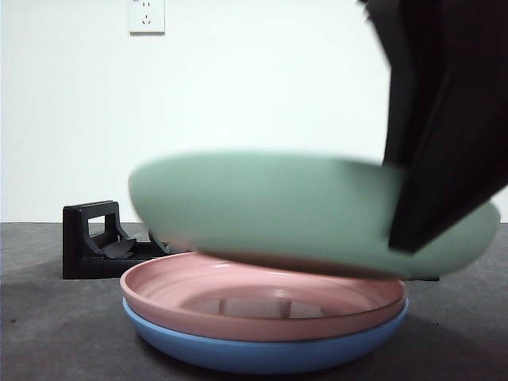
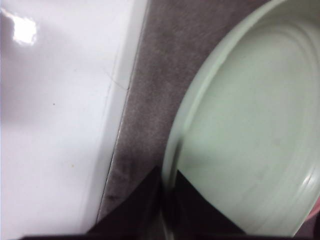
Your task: Place the plate
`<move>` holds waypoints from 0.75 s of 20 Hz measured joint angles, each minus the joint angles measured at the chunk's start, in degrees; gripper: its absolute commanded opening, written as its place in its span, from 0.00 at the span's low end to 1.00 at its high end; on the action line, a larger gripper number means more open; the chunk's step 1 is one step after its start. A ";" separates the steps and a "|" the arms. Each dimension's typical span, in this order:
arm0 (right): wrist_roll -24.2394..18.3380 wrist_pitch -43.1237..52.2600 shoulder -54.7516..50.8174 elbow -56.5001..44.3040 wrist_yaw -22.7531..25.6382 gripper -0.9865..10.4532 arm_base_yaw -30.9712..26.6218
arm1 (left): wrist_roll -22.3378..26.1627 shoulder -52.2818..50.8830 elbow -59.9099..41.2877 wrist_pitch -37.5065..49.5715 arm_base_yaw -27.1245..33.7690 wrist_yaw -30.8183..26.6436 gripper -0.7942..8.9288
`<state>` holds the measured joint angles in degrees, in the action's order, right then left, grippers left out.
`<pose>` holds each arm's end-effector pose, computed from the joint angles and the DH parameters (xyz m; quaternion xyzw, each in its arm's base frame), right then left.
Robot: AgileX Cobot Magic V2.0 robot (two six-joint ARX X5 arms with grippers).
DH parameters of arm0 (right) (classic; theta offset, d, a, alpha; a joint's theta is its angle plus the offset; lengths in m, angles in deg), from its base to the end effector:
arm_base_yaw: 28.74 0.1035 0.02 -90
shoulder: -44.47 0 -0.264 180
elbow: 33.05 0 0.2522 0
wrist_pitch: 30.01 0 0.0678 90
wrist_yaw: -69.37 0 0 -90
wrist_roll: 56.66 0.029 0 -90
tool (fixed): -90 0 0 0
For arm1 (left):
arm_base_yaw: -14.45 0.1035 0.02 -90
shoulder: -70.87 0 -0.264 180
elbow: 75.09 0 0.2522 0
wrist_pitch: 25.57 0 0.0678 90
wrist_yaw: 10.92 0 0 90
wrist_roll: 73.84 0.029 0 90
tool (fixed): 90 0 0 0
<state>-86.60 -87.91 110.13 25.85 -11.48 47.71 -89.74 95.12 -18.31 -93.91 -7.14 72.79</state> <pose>0.0520 0.1962 0.2272 -0.5327 0.2581 0.5537 0.5857 0.0665 -0.0229 0.2910 -0.0571 0.3130 -0.0842 0.9443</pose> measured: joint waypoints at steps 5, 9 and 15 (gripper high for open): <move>-2.45 0.26 7.21 2.47 0.02 0.10 -0.68 | 0.00 0.00 0.00 0.00 0.00 0.00 0.40; -3.30 1.29 9.68 2.73 0.17 0.10 -2.29 | 0.00 0.00 0.00 0.00 0.00 0.00 0.40; -3.30 4.81 9.97 2.73 -0.02 0.15 -3.80 | 0.00 0.00 0.00 0.00 0.00 0.00 0.40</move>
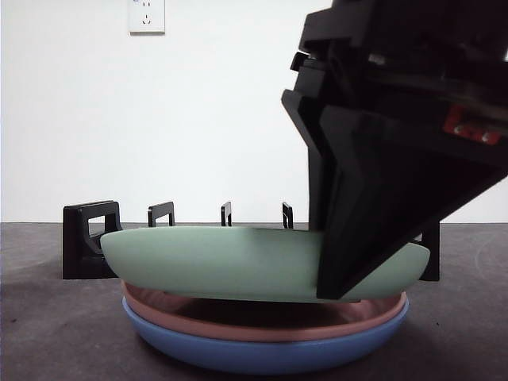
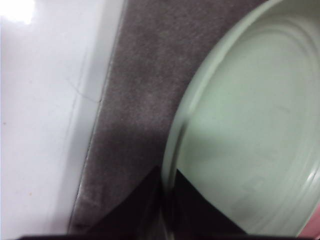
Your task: Place the plate
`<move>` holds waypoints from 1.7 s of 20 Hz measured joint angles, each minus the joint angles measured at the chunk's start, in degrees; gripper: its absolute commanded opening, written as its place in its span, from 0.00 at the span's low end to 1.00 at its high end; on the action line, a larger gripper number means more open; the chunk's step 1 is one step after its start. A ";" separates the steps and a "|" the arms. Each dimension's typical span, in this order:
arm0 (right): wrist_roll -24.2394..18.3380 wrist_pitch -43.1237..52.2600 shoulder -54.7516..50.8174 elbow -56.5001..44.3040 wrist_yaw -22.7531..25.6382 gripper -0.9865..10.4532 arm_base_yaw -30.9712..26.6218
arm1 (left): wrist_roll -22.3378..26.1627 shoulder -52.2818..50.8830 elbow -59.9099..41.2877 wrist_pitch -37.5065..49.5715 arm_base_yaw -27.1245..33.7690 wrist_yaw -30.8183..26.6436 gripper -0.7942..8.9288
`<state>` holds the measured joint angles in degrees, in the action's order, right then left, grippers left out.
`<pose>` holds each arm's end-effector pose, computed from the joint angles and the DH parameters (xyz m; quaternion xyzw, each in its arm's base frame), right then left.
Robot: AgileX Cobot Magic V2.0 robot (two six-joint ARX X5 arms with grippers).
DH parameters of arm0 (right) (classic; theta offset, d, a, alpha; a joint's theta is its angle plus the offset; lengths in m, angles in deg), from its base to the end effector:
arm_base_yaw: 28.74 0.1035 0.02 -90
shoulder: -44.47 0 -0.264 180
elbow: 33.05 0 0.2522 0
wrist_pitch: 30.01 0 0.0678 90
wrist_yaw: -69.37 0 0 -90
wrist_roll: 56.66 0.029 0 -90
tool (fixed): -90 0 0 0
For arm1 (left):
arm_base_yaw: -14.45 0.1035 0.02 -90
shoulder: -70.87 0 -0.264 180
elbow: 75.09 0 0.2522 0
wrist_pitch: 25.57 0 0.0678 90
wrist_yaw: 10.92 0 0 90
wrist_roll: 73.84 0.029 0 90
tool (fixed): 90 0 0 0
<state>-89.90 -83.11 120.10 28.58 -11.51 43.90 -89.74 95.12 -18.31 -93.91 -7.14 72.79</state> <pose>0.0750 0.2246 0.2094 -0.5493 0.2749 0.5399 0.5756 0.0665 -0.0229 0.2910 -0.0571 0.3130 -0.0842 0.9443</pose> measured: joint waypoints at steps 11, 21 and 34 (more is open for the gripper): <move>4.94 2.36 0.00 1.64 4.52 0.26 -0.48 | 0.00 0.00 0.00 0.04 0.00 0.00 0.40; 24.37 15.89 -5.77 4.15 -5.90 0.26 -37.51 | 0.04 0.02 0.00 7.50 -0.02 -1.40 0.40; 26.36 -2.84 -32.46 3.04 -9.57 0.26 -56.15 | 1.33 7.89 0.00 14.40 -0.02 -5.57 0.40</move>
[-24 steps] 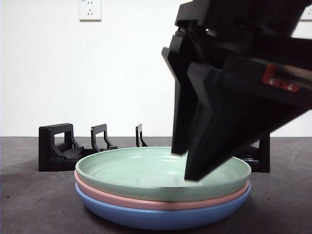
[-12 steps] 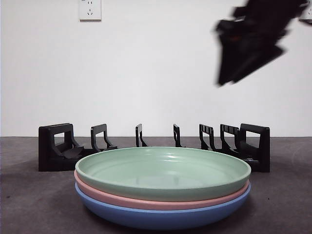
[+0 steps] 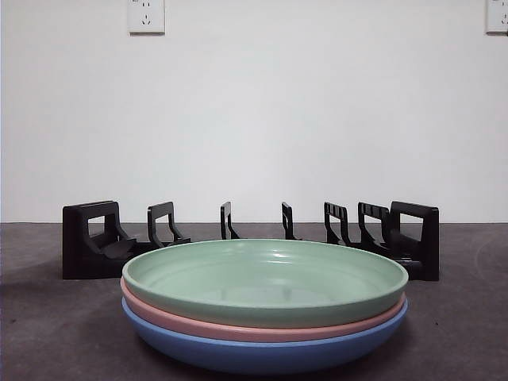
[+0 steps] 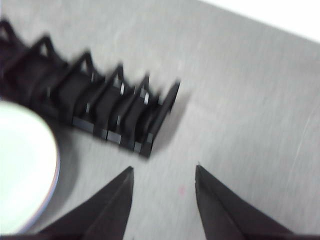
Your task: Place the plate
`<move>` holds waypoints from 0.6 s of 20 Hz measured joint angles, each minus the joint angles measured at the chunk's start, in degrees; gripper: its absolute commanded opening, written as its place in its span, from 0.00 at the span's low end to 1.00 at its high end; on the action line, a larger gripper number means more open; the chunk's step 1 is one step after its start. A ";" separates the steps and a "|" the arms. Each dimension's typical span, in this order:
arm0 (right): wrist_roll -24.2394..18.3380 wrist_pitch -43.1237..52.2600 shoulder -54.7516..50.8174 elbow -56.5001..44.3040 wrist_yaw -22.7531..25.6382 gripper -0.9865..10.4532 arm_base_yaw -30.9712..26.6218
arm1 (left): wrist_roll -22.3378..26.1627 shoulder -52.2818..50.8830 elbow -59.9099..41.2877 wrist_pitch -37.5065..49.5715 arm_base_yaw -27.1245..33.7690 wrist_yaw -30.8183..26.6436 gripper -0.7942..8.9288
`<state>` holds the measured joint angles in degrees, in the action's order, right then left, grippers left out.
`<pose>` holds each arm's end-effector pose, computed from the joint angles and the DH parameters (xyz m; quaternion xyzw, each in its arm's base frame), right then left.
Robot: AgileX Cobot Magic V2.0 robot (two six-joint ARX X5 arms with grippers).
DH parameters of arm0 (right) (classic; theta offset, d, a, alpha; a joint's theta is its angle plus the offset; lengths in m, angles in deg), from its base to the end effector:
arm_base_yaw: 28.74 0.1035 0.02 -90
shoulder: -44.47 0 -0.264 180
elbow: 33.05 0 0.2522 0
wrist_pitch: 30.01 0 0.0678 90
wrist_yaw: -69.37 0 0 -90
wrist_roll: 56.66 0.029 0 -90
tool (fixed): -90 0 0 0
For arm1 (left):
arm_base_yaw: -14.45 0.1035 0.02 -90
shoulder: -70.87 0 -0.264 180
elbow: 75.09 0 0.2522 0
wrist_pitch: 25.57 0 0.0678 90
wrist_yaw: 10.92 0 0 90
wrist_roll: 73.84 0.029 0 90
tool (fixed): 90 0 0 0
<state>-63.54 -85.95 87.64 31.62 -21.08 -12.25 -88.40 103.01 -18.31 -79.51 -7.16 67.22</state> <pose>0.1360 0.0405 0.3218 -0.0979 0.2842 0.1580 0.9406 0.1041 -0.0348 0.3020 -0.0499 0.2507 -0.0509 0.9654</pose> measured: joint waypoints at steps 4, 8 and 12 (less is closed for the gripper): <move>1.07 -0.79 0.13 -2.47 -0.07 0.26 0.00 | 0.00 -0.22 0.00 0.22 0.00 0.00 0.40; 1.33 2.12 -0.44 -2.67 -1.27 0.10 0.00 | 0.13 -0.22 0.00 0.13 0.00 0.00 0.10; 1.66 2.36 -0.87 -2.67 -5.33 0.10 0.00 | 0.04 -0.24 0.00 -0.33 0.00 0.00 0.09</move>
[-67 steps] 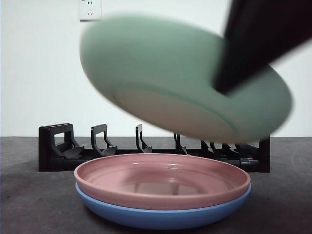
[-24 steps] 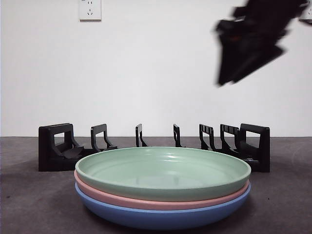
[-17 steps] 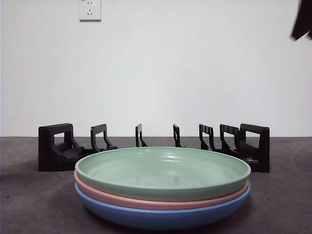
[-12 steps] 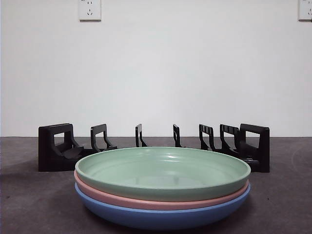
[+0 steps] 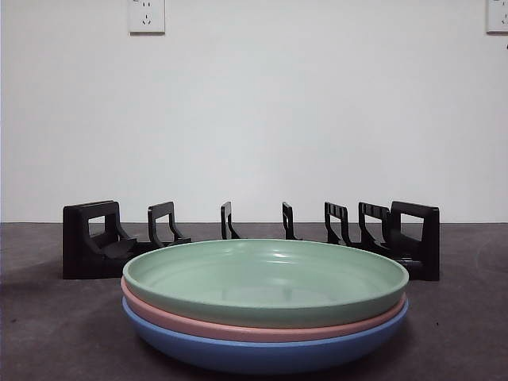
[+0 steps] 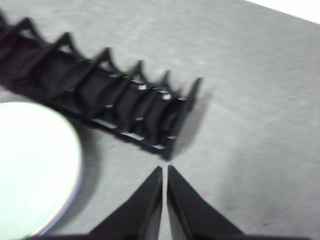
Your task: Place the plate
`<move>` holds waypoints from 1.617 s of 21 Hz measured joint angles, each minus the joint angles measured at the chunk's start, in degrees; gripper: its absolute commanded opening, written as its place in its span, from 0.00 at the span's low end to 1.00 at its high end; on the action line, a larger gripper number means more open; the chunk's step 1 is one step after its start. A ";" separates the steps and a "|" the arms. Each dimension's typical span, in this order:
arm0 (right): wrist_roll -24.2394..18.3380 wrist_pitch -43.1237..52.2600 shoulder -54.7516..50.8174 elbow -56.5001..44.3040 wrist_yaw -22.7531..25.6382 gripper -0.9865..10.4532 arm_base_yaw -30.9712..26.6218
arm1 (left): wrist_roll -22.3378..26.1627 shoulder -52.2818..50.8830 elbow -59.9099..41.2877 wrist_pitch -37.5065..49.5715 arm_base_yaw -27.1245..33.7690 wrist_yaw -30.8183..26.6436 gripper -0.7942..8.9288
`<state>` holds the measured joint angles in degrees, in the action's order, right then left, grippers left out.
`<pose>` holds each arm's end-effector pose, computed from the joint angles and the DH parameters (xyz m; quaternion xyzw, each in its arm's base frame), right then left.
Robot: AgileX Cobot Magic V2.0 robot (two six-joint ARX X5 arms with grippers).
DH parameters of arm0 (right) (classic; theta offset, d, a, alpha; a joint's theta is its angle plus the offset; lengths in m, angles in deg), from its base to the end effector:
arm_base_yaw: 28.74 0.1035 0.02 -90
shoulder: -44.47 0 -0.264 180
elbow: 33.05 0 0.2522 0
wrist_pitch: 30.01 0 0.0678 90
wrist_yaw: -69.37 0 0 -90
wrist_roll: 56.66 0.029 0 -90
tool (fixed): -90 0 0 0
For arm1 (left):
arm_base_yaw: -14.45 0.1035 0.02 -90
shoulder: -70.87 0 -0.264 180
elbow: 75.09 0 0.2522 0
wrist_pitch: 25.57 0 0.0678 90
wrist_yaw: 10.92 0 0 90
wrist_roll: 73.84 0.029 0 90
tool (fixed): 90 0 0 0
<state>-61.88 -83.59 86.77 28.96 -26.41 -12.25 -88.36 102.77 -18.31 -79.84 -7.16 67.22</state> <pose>0.1357 0.0432 0.3124 -0.0699 0.2813 0.1978 0.9364 0.1030 -0.0344 0.3019 -0.0493 0.2514 -0.0508 0.9653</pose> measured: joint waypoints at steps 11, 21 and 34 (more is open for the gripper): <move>0.83 3.30 -0.28 -0.07 -0.24 0.10 0.00 | 0.22 -2.73 -1.97 3.21 0.37 0.04 0.09; 0.98 4.15 -0.28 -0.07 -0.26 0.10 0.02 | 5.75 -29.20 -41.16 31.58 19.96 7.28 0.09; 0.98 4.55 -0.39 -0.09 -0.24 0.10 0.00 | 6.40 -31.65 -41.18 32.15 21.90 8.87 0.09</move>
<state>-60.89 -79.04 86.38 28.87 -26.65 -12.25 -81.96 71.12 -59.49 -47.69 14.74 76.09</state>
